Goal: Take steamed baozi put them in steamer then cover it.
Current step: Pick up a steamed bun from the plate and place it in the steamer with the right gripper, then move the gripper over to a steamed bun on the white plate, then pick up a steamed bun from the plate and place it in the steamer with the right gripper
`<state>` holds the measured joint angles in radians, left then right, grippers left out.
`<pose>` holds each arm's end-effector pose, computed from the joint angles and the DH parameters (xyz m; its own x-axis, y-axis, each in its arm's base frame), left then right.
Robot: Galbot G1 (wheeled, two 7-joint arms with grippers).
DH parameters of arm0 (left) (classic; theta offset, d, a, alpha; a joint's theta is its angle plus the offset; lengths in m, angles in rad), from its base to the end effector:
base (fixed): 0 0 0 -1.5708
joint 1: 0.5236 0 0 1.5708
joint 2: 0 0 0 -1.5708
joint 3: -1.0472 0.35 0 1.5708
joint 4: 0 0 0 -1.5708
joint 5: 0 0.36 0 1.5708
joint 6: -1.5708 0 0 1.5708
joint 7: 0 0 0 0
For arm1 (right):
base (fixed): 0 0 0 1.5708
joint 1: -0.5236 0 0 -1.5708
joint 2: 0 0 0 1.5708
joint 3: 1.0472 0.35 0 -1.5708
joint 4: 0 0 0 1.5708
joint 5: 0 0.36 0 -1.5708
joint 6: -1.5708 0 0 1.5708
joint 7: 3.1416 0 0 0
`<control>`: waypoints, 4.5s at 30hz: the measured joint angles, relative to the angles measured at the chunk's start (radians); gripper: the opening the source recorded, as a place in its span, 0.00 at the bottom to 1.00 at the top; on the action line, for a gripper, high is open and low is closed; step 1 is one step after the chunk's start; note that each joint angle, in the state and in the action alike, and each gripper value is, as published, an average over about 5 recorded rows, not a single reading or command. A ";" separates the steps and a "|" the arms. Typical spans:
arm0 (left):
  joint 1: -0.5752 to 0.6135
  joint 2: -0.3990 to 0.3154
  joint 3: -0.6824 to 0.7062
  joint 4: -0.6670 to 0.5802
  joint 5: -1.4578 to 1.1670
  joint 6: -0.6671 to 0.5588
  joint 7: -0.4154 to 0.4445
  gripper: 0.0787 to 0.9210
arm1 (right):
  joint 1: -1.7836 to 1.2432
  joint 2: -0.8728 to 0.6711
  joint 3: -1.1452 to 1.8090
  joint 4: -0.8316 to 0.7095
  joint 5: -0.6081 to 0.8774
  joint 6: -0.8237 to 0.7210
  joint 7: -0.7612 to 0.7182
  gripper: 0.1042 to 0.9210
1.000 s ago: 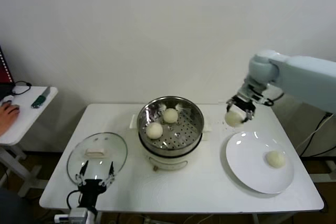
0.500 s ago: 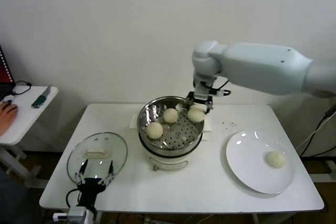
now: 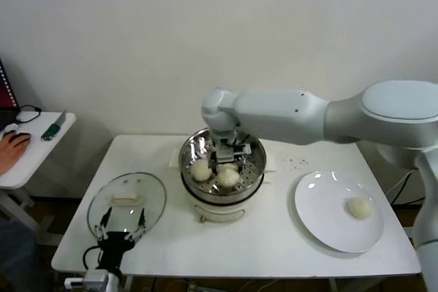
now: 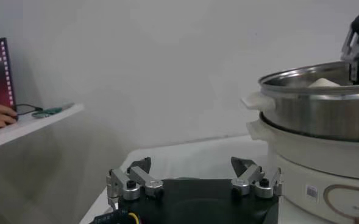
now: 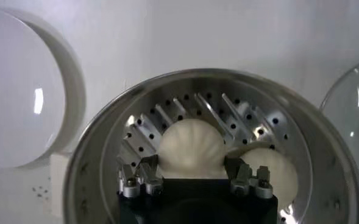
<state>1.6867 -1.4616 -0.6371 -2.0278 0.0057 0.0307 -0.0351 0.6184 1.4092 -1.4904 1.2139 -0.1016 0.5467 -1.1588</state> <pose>0.1465 0.0572 -0.3408 -0.9764 -0.0922 0.1953 -0.0595 0.9842 0.1670 0.5300 0.2242 -0.0949 -0.0948 0.0754 0.9926 0.0417 -0.9960 0.0797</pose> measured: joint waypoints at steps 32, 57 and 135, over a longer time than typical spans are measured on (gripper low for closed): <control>-0.010 -0.002 -0.003 0.027 -0.006 -0.001 -0.002 0.88 | 0.036 -0.038 0.020 -0.019 0.033 -0.022 -0.006 0.88; -0.025 0.001 0.016 0.007 0.003 0.007 -0.004 0.88 | 0.047 -0.676 -0.023 0.041 0.433 -0.648 0.103 0.88; -0.026 -0.009 0.045 -0.020 0.033 0.022 -0.012 0.88 | -0.184 -0.720 0.122 -0.185 0.338 -0.718 0.071 0.72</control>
<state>1.6612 -1.4705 -0.5921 -2.0480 0.0389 0.0526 -0.0472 0.4347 0.6895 -1.3687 1.0291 0.2364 -0.1709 -1.0878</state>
